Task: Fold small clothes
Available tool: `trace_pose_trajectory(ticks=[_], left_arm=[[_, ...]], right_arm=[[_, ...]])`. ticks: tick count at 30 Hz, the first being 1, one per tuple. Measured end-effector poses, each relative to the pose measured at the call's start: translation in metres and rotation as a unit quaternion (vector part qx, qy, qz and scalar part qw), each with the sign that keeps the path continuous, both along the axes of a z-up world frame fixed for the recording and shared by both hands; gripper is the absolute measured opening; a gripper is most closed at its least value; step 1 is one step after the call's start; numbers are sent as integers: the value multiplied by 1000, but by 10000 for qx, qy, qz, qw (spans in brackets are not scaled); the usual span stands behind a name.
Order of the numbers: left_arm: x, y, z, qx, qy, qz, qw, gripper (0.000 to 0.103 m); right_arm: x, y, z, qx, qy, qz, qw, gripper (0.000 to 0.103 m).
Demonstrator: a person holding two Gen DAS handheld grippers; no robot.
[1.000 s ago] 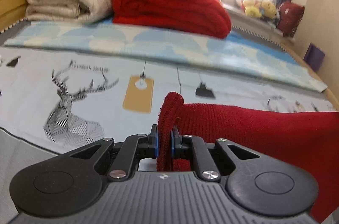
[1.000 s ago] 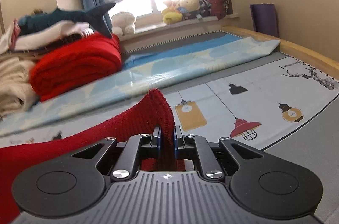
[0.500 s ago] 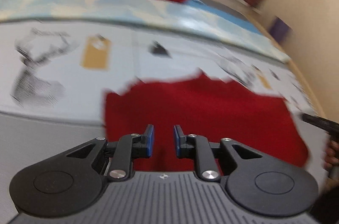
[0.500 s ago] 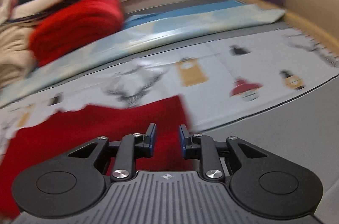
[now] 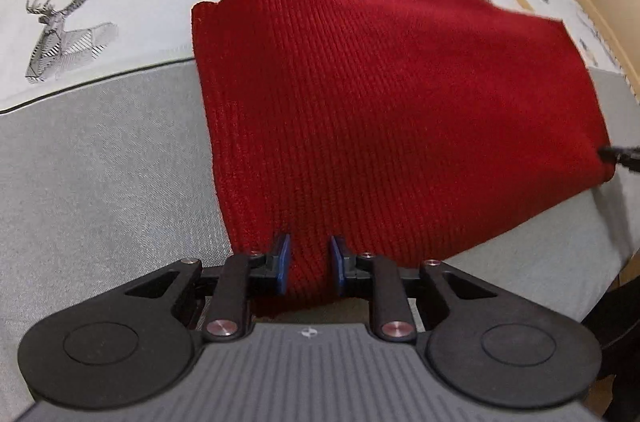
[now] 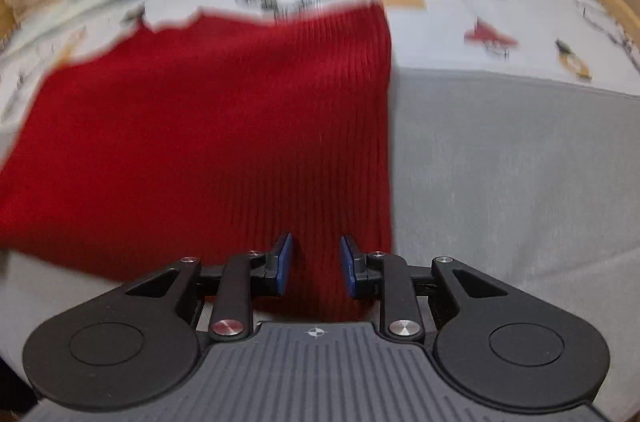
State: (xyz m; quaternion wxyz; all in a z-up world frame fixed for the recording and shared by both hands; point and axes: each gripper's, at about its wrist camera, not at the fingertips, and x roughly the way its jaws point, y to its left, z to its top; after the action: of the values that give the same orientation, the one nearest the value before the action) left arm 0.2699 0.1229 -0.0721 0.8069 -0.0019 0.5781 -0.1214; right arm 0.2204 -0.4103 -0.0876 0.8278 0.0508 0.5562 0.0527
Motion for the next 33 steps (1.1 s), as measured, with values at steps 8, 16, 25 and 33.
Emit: trace_pose_trajectory(ticks=[8, 16, 25, 33], left_arm=[[-3, 9, 6, -151, -60, 492, 9987, 26], [-3, 1, 14, -180, -306, 429, 9984, 26], [0, -29, 2, 170, -183, -220, 9994, 31], [-4, -26, 7, 53, -246, -210, 9995, 39]], right_arm=[[-9, -9, 7, 29, -56, -69, 10000, 27], [-4, -12, 13, 107, -193, -146, 9996, 27], [-1, -21, 3, -278, 72, -438, 9986, 34], [3, -20, -1, -406, 283, -454, 9977, 37]])
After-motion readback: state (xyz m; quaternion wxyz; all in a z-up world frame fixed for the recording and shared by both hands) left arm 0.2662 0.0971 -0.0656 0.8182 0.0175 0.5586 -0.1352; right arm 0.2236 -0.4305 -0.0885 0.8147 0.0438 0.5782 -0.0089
